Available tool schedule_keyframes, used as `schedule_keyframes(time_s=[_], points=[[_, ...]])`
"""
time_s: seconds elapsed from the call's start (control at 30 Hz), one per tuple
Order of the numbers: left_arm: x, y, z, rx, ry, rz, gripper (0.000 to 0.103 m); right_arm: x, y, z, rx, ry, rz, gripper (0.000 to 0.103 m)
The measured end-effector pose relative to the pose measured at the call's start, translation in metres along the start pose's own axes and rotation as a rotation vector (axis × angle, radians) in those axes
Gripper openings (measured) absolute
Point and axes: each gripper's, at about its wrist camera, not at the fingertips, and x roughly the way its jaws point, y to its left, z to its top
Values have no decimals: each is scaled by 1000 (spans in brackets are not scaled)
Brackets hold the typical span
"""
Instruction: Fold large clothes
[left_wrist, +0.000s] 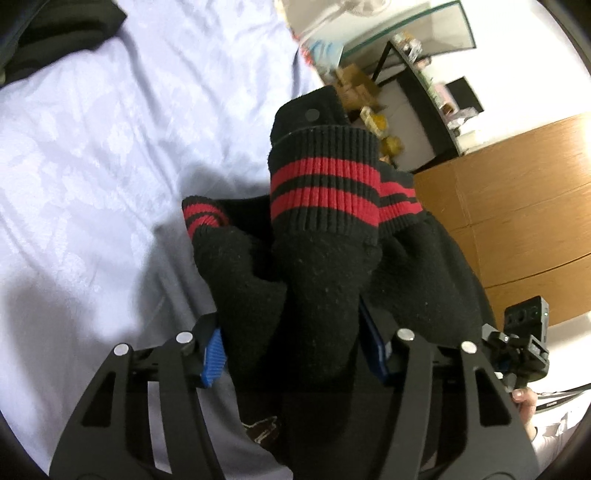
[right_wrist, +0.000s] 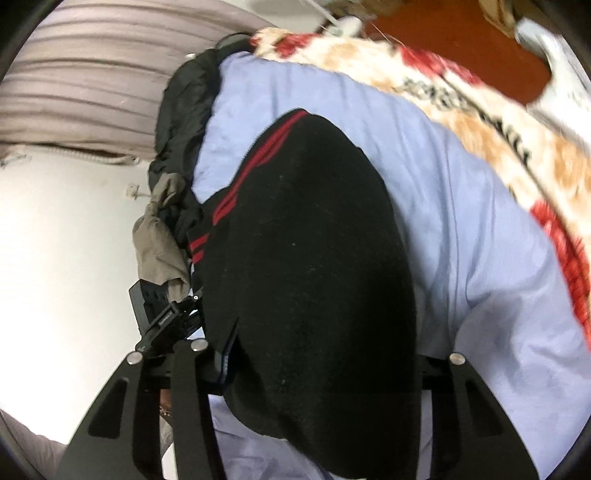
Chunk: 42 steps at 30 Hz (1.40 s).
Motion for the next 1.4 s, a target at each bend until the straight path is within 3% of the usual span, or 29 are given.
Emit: schedule_keyframes(time_s=[0.17,0.3,0.5,0.67,0.87,1.03,1.17,1.23,1.3,1.4], points=[[-32,-25,12,0,-84,-22,59,-22,41,25,-87,-22,29,49],[-51,-37,44,16,-127,6,59,-11,69,70,-151,-5,64,49],[-64,-40,125,16,-191,81,59,37,126,170,-311,5,68,49],[-62,-20,191,-4,-213,109,58,74,175,244,-473,-23,61,49],[-43,5,260,13,-241,141,58,134,195,321,-571,-53,19,48],[-5,29,317,-16,-264,197,58,187,163,374,-465,-59,23,49],[36,47,341,-22,-215,302,57,242,95,390,-301,-8,-83,55],[55,57,336,-10,-195,363,57,255,58,386,-191,-6,-70,73],[59,62,326,6,-219,356,63,248,37,380,-158,-31,-21,86],[51,72,318,1,-226,341,75,218,24,373,-176,-61,0,90]])
